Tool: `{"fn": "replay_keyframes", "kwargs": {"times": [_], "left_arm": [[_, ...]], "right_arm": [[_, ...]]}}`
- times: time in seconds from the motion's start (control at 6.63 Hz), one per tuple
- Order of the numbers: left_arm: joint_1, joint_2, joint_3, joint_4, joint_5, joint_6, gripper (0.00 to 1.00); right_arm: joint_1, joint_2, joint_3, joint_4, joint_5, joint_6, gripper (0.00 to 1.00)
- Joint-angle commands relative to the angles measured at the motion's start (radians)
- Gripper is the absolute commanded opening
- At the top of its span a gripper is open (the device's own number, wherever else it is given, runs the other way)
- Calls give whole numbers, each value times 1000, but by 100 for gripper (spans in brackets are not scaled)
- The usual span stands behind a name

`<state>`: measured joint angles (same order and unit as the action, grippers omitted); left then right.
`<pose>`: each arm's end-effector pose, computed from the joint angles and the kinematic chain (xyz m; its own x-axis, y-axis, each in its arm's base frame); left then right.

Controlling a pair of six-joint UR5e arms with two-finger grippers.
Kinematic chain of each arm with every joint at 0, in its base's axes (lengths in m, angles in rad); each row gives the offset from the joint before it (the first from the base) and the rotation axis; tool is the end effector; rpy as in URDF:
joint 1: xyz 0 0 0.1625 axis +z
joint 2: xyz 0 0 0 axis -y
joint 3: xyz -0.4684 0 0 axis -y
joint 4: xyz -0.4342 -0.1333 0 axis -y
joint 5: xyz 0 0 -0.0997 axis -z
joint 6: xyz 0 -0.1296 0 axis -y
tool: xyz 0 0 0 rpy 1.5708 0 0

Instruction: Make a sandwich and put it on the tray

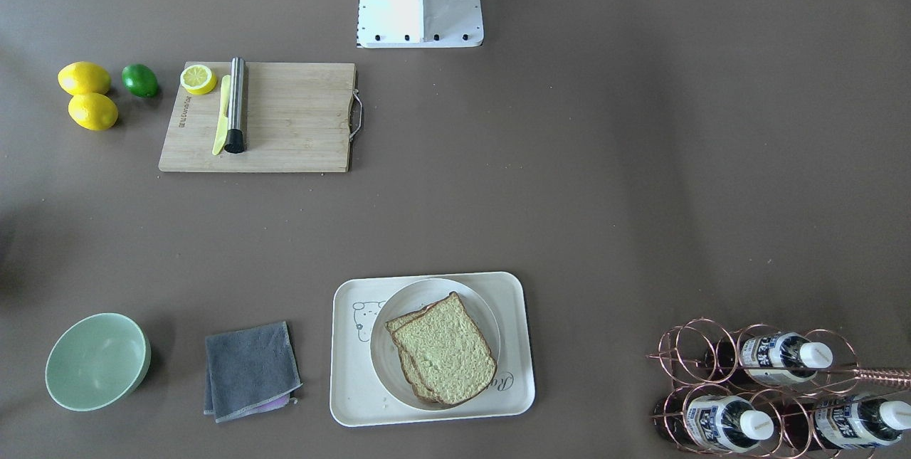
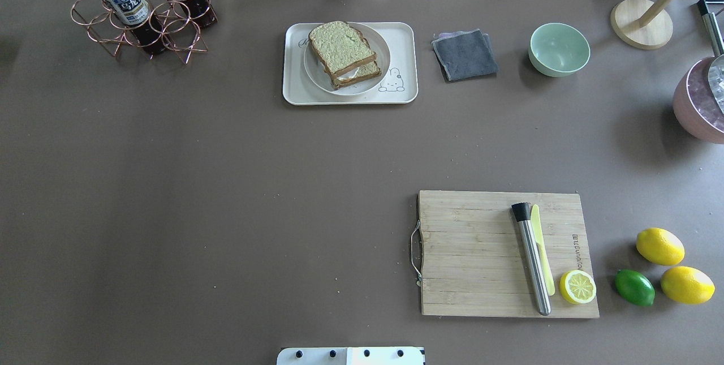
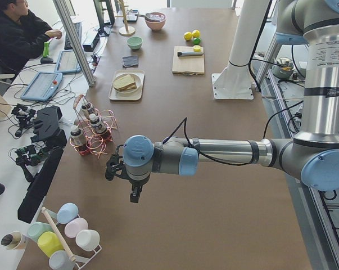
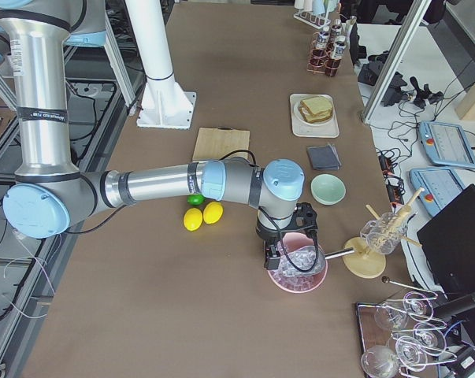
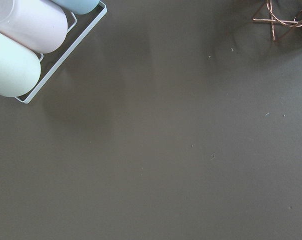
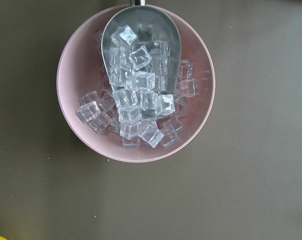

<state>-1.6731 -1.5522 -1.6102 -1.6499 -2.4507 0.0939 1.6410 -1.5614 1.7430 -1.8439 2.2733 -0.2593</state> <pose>-0.0877 -0.5266 0.6940 0.6484 0.1041 -0.7541 0.0410 0.9844 0.1712 0.0860 -0.5169 0.6601 0.7498 -0.1460 0.6453 0.1266 0.9890 0.0767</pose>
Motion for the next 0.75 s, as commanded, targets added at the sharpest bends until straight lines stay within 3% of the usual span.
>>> {"fn": "replay_keyframes", "kwargs": {"times": [0.0,0.6], "left_arm": [[-1,8,3,-1,1,0,98],[0,8,-4,1,1,-3,98]], "right_arm": [[7,-6,-2,-1,6,2,100],[7,-5,7,-1,37,8,100]]}}
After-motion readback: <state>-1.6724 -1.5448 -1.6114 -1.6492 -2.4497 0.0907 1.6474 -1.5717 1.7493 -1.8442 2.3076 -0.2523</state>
